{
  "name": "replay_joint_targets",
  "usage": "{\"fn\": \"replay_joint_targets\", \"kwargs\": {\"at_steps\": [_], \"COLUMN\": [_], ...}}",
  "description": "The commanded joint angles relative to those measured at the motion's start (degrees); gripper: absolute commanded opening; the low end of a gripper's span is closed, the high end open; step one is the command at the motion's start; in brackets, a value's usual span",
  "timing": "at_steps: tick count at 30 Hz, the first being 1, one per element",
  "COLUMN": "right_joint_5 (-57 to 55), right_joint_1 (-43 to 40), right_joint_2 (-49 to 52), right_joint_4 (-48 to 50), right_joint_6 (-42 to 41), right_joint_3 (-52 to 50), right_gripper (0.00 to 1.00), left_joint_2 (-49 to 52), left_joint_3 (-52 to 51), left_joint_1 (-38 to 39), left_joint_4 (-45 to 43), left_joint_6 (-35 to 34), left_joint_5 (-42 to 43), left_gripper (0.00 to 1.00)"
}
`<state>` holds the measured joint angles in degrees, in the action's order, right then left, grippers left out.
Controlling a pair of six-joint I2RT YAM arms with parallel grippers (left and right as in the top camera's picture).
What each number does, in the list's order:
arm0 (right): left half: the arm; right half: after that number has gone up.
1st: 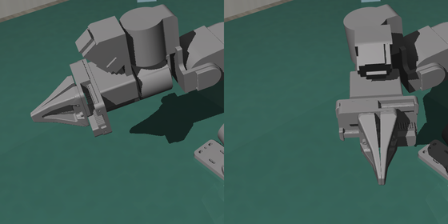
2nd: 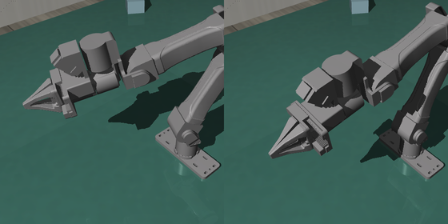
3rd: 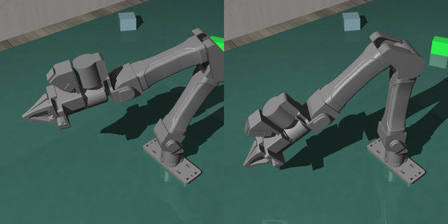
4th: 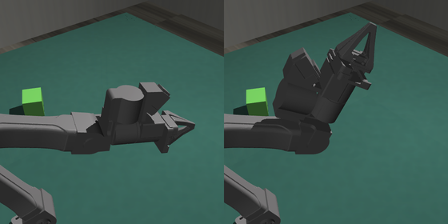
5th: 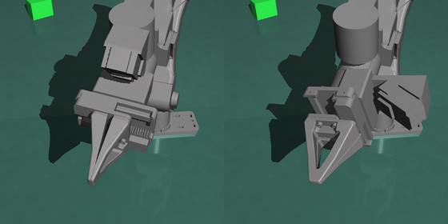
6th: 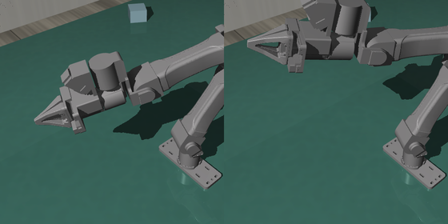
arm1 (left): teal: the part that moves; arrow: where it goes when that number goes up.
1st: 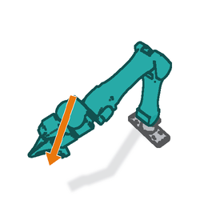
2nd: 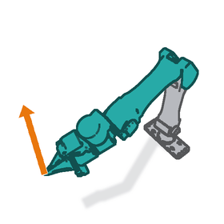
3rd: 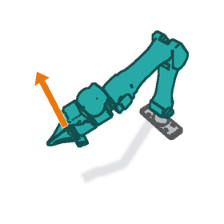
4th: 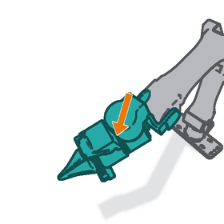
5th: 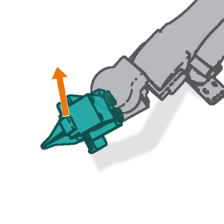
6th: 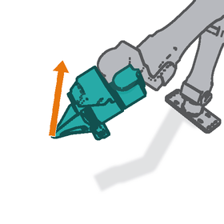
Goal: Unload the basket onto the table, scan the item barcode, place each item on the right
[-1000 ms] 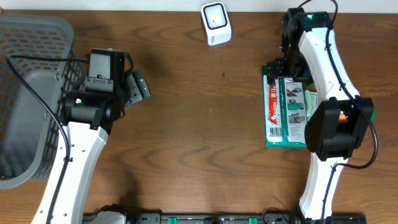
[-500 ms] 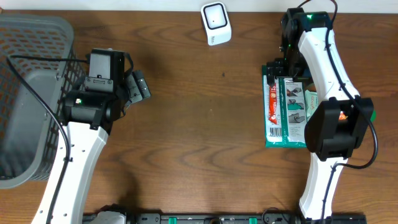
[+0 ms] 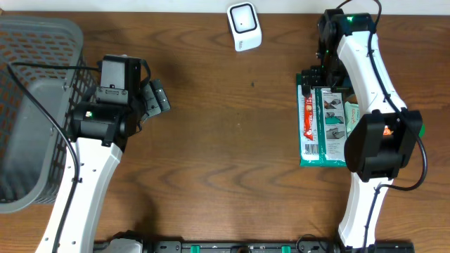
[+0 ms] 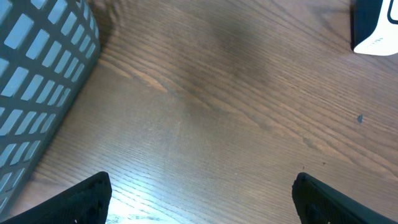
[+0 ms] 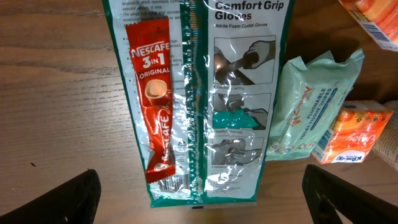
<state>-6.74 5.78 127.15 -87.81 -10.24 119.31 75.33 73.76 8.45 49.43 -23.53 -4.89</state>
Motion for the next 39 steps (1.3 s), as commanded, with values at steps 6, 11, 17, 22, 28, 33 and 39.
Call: {"fn": "replay_joint_targets", "kwargs": {"at_steps": [6,11,17,22,28,33,39], "right_joint_5": [-0.28,-0.28,-0.26,-0.28,-0.26,-0.26,-0.28], "right_joint_1": [0.26,0.42,0.31,0.55,0.52,0.63,0.68], "right_joint_2": [0.15,0.15,0.15,0.15,0.15,0.15,0.15], "right_joint_4": [-0.02,0.00,0.00,0.00,-0.02,0.00,0.00], "right_joint_6": [-0.44,-0.44,-0.44,-0.44,-0.44,-0.44,-0.44], "right_joint_3": [0.83,0.83,0.83,0.83,0.83,0.83,0.83], "right_gripper": [0.99,0.99,0.99,0.99,0.99,0.99,0.99], "left_joint_2": [-0.11,-4.59,-22.38,-39.15,-55.45,-66.36,-72.19], "left_joint_3": [0.72,0.28,-0.39,-1.55,-5.44,-13.03,-27.78], "left_joint_1": [-0.13,-0.09,-2.12,-4.81,-6.88,-7.15,-7.15], "left_joint_4": [-0.02,0.39,-0.11,-0.74,-0.70,-2.49,-18.05], "left_joint_6": [0.74,1.01,2.51,2.51,2.51,2.47,2.47], "left_joint_5": [-0.74,-0.81,-6.91,-9.38,-9.33,-9.29,-5.35], "left_gripper": [0.93,0.93,0.93,0.93,0.93,0.93,0.93]}}
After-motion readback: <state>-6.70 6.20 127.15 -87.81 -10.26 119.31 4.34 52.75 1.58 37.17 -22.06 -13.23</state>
